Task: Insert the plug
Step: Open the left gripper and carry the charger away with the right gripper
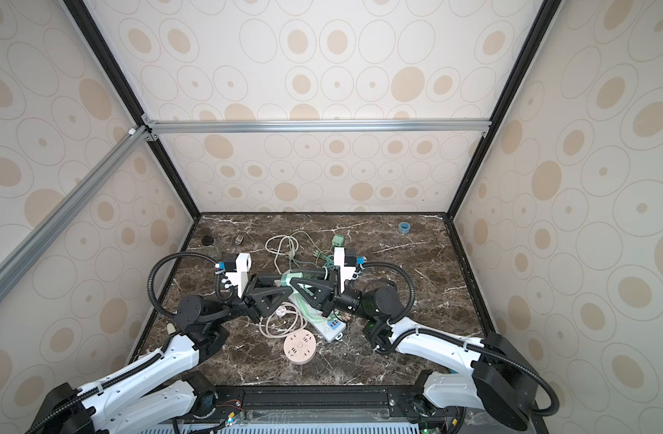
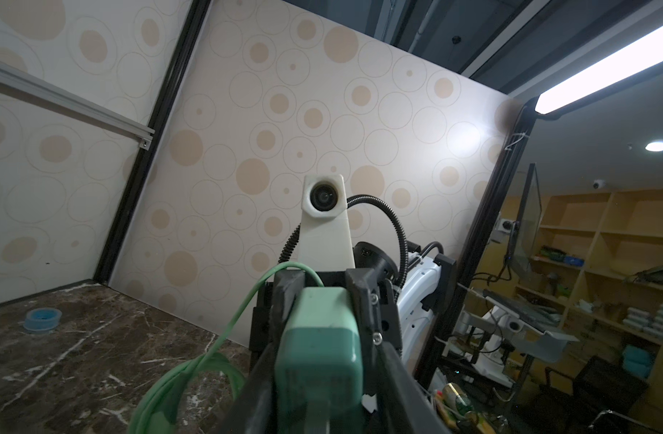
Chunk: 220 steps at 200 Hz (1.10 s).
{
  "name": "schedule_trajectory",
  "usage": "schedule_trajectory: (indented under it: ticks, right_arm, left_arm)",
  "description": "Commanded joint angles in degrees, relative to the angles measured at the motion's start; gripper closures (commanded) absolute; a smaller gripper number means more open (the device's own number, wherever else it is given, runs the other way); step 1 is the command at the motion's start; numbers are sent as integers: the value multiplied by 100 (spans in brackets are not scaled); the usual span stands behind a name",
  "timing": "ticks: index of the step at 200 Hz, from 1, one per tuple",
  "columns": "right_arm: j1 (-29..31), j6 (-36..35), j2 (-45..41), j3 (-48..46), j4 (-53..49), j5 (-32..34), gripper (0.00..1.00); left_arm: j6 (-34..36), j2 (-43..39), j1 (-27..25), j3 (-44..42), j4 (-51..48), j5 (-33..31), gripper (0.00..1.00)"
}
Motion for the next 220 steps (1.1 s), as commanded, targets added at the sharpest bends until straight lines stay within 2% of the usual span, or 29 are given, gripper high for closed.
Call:
schedule_trajectory:
  ticks: [1,18,27,61,74,102,120,156,191,220]
  right_arm:
    - [-28,-401,-453,-75,-874,416,85]
    - [-81,-585,-718,-64,-1412,600,86]
    - [-85,-721,-850,0,-1833,699,87]
    - [-110,-1607,-1338,467,-3876,1221,88]
    - [-144,-2096,-1508,807,-4959,1423,88]
    - [-425,-2929,-1618,1667,-7177,1873,90]
    - [-695,-3195,-1595,2000,-8072,2039,90]
    - [-1069,-3376,-1548,2028,-8819,2179,90]
    - [-1104,-3546,-1320,1791,-9146,2418,91]
    - [-1149,-3502,-1091,1414,-8909,2325,91]
  left_arm:
    - [320,-264,-65,21,-227,6,45]
    - [564,-399,-58,18,-638,-84,34]
    - [717,-463,-66,24,-895,-147,32]
    - [1556,-717,-56,292,-2705,-996,29]
    - [1798,-795,-43,383,-3283,-1295,28]
    - [1944,-996,-23,376,-3912,-1630,28]
    - [1960,-1047,25,341,-4384,-2194,28]
    - [1784,-828,355,312,-5343,-3068,28]
    - [1526,-499,1012,195,-5425,-3140,29]
    - [1308,22,1611,-3,-5233,-3169,33]
